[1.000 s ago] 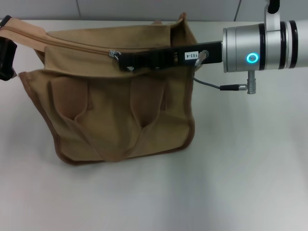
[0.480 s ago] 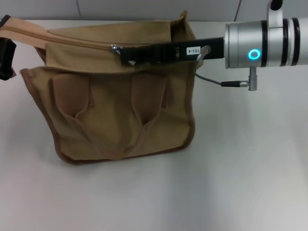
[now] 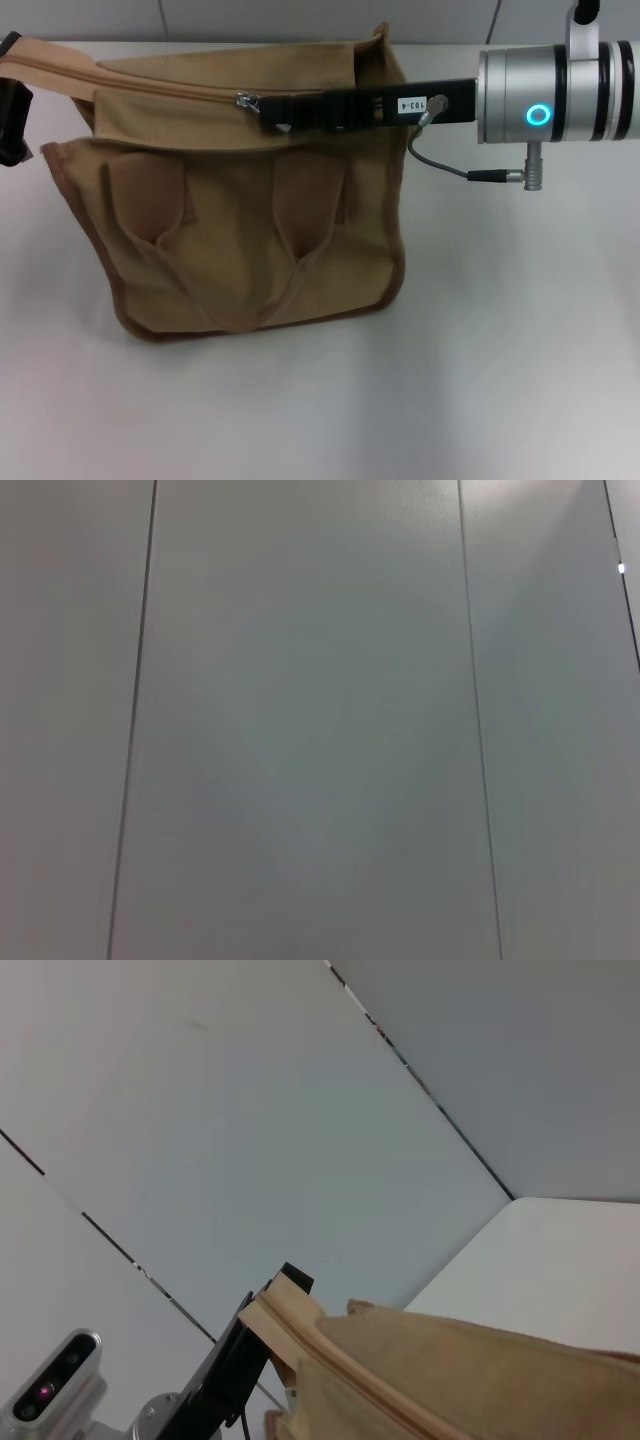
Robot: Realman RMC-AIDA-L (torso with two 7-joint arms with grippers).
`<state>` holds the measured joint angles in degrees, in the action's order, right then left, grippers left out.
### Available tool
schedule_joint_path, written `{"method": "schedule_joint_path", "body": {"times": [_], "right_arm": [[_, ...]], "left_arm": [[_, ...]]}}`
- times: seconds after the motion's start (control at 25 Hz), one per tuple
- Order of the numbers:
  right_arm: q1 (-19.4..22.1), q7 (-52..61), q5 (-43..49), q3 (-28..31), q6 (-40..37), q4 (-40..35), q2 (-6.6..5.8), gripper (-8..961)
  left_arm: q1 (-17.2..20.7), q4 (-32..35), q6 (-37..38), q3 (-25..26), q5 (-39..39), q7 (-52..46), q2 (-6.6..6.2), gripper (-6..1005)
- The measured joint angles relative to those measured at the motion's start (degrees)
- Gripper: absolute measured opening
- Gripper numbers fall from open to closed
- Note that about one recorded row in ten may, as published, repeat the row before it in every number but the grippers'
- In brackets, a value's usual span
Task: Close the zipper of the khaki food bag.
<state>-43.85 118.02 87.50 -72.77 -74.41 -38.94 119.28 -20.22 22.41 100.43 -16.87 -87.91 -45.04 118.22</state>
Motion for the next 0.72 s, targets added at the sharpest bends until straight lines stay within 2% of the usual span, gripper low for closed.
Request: {"method": "schedule_joint_path", "body": {"times": [0.44,0.72], "right_arm": [[2.0,-0.1,0.0,0.8,-0.1,-1.0,-0.02,7],[3.1,-0.9,0.4,3.8,-1.4,-1.1,-0.1,6]], "left_arm": [[-0.3,0.0,-1.1,0.0,0.0,0.0,0.08,21],[-1.3,-0.1,-2.7,0.0,0.0,-0.1,0.17,21]]}}
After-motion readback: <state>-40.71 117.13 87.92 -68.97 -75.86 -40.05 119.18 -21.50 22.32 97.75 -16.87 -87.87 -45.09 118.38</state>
